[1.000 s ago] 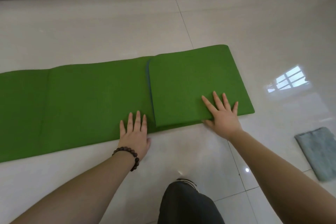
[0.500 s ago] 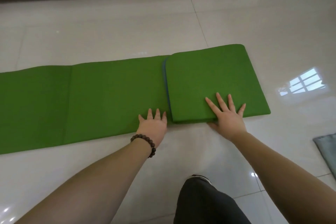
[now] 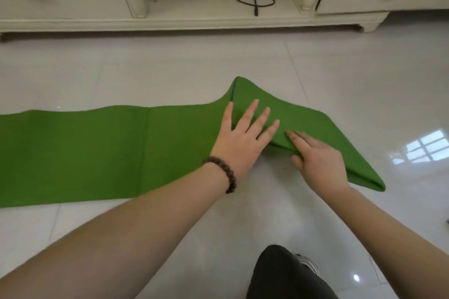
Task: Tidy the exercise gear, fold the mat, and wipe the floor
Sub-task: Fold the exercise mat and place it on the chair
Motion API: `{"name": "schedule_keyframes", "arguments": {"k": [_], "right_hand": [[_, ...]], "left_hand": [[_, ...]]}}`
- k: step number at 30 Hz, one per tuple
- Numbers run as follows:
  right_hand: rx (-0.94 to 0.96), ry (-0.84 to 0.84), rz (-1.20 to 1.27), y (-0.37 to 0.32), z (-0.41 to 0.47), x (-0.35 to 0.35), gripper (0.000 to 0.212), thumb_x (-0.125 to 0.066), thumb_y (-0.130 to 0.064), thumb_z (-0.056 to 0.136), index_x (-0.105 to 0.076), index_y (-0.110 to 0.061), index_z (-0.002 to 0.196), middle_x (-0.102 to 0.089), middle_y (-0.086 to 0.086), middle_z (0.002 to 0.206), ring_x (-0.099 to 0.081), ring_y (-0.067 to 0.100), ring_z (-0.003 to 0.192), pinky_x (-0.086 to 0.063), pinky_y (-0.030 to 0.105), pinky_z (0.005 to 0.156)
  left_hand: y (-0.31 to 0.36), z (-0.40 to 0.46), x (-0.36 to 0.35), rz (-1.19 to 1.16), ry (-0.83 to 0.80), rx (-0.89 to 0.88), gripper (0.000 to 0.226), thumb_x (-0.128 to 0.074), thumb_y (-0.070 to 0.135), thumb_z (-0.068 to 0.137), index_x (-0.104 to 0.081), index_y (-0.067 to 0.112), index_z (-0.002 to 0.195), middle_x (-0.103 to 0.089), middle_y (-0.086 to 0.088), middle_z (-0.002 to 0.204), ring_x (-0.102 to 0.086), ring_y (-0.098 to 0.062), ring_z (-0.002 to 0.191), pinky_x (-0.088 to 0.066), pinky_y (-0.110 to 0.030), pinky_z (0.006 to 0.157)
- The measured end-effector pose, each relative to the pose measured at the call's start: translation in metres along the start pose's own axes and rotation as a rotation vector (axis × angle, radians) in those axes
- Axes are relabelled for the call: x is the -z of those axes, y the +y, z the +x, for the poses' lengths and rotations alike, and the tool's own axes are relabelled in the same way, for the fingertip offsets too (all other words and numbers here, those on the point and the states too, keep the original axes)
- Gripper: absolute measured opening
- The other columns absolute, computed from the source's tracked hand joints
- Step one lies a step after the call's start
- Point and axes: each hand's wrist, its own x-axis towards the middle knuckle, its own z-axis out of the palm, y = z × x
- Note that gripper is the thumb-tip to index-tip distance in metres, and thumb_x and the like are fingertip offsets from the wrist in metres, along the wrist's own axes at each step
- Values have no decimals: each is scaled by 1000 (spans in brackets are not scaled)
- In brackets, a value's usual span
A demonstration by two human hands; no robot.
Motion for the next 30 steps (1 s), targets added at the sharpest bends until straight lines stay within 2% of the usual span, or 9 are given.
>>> {"name": "schedule_keyframes", "arguments": {"k": [3, 8, 12, 15, 19, 21, 24, 27, 30], "right_hand": [[36, 18, 61, -43, 16, 11, 49, -61, -22, 70, -65, -10, 118, -70, 13, 107, -71, 31, 84, -56, 34, 60], [181, -11, 112, -103, 33, 5, 66, -79, -22, 74, -52, -16, 134, -63, 8, 125, -68, 28, 97, -56, 33, 64], [-25, -283, 227, -124, 36, -9, 84, -67, -19, 79, -22, -35, 148, -42, -2, 146, -51, 26, 122, -48, 33, 87], [-66, -377, 261, -140, 51, -18, 81, -63, -15, 81, -23, -39, 147, -45, -3, 144, -56, 30, 110, -46, 34, 87], [212, -247, 255, -192, 97, -32, 74, -70, -9, 79, -35, -21, 143, -49, 11, 141, -43, 30, 133, -28, 47, 112], [330, -123, 290, -224, 121, -37, 67, -71, -5, 77, -45, -10, 139, -49, 17, 139, -42, 35, 132, -28, 52, 110], [459, 12, 260, -279, 141, -49, 55, -56, -15, 84, -46, -8, 138, -47, 20, 139, -45, 39, 129, -32, 56, 107], [502, -93, 164, -331, 145, -67, 73, -62, -9, 83, -27, -10, 147, -33, 21, 149, -33, 39, 137, -26, 55, 111], [526, -482, -27, -370, 136, -91, 90, -52, -8, 91, 18, -16, 147, 6, 15, 158, 1, 34, 146, -8, 51, 118]], "left_hand": [[-41, -10, 27, 28, -59, 61, 57, -20, 14, 90, -50, 21, 138, -55, -10, 137, -46, -32, 131, -30, -62, 106], [-111, -53, 55, 94, -144, 128, 58, -23, 8, 91, -36, 23, 145, -34, -6, 154, -25, -26, 143, -28, -54, 108], [-176, -99, 62, 57, 7, 184, 63, -25, 4, 80, -56, 14, 133, -52, -13, 140, -41, -33, 134, -51, -46, 78], [-228, -135, 66, 87, -48, 296, 59, -34, -1, 86, -47, 17, 141, -46, -9, 146, -34, -30, 139, -51, -43, 79], [-302, -187, 61, 124, -50, 381, 62, -53, -8, 85, -46, 17, 142, -46, -8, 146, -32, -31, 138, -52, -48, 85], [-339, -216, 52, 146, 13, 415, 60, -61, -15, 77, -58, 10, 131, -58, -15, 133, -46, -38, 126, -55, -53, 75], [-382, -258, 33, 203, 50, 464, 60, -63, -17, 75, -58, 7, 130, -59, -19, 129, -48, -41, 122, -53, -57, 80], [-403, -295, 13, 283, -70, 685, 72, -60, -7, 83, -38, 20, 147, -34, -17, 152, -26, -42, 140, -34, -66, 103], [-394, -325, -21, 266, -526, 909, 101, -56, 8, 87, 19, 37, 149, 24, -7, 158, 16, -37, 146, -4, -71, 109]]}}
